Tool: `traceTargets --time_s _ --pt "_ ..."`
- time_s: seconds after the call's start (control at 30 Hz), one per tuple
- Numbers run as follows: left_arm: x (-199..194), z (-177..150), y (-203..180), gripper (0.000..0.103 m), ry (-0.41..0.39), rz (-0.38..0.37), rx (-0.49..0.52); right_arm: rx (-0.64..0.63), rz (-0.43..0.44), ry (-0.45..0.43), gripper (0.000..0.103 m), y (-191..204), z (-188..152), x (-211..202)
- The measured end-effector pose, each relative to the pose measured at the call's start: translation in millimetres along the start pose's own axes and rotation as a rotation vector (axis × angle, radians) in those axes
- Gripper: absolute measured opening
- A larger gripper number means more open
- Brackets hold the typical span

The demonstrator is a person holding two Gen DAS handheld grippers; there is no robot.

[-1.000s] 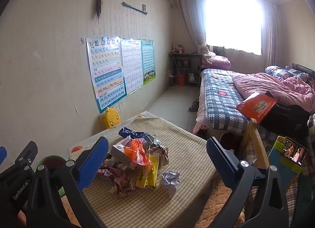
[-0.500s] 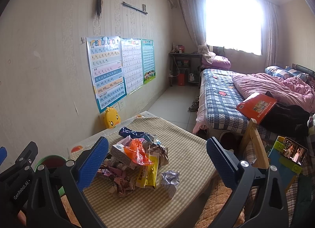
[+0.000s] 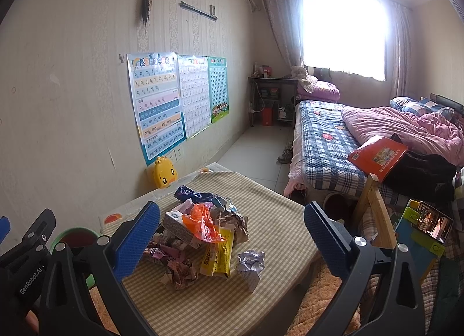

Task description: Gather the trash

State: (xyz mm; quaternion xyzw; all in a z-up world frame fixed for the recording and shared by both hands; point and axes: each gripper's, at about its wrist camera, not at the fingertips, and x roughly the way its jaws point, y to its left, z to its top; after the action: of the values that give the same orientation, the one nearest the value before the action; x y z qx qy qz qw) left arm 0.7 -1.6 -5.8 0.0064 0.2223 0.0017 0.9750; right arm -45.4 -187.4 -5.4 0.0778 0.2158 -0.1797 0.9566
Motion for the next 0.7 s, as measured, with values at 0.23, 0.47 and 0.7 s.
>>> traceTargets --time_s 0.23,0.47,0.7 --pt "0.1 -2.8 0.7 0.099 0.008 0.002 -0.006 0.0 0.0 0.002 0.095 -0.7 -0.3 0.0" --pt "2.6 -1.8 1.5 0.099 0.013 0.003 -0.006 -0.002 -0.001 0.001 0.095 -0.3 -0.4 0.6" --pt "3.9 -2.2 1.7 0.099 0.014 0.004 -0.007 -0.002 0.0 0.002 0.095 -0.6 0.0 0.1"
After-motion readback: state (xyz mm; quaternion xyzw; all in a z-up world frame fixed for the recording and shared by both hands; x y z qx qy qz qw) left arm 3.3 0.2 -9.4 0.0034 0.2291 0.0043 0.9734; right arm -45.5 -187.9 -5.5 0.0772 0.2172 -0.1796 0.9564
